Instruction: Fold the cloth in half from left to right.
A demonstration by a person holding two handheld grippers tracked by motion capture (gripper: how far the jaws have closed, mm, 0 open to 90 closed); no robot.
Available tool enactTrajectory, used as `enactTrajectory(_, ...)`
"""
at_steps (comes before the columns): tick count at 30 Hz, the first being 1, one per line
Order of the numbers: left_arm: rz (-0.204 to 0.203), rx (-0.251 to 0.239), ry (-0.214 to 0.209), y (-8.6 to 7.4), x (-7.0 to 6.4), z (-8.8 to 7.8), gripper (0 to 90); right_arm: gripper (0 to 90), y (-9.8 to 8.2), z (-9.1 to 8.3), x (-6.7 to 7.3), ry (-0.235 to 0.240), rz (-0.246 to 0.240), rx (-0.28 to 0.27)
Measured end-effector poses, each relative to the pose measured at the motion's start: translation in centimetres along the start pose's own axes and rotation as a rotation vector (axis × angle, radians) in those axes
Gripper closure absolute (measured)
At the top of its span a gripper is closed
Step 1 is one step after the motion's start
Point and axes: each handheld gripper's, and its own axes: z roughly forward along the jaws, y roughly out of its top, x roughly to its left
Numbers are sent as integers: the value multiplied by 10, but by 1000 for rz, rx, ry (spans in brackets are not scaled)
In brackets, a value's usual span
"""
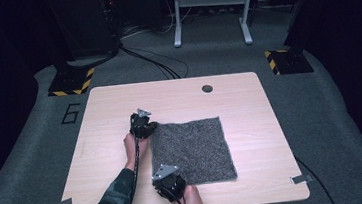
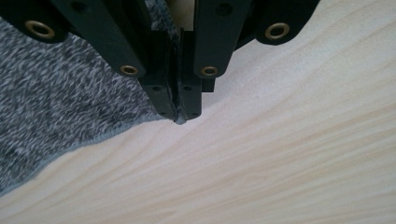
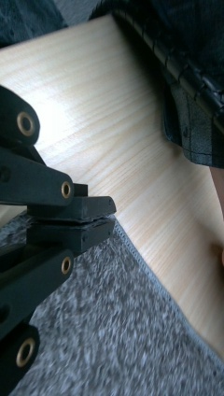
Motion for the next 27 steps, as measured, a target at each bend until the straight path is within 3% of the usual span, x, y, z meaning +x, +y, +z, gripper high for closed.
enactTrajectory(7,13,-13,1,11,-2,-13,866,889,-1,-31,-3,6,49,-107)
enactTrajectory(11,25,-25,7,23,-2,-22,867,890,3,-47,-1,-3,48,-167)
enactTrajectory(14,22,-39,22,32,1,-30,867,890,11,-49,-1,12,42,-194)
enactTrajectory(16,37,-26,38,38,10,-40,867,890,23,-44,-1,25,28,-202)
enactTrajectory(22,49,-39,98,60,28,-75,867,889,57,-53,15,60,-7,-316)
enactTrajectory(27,86,-22,110,73,20,-78,865,888,47,-63,11,56,17,-333)
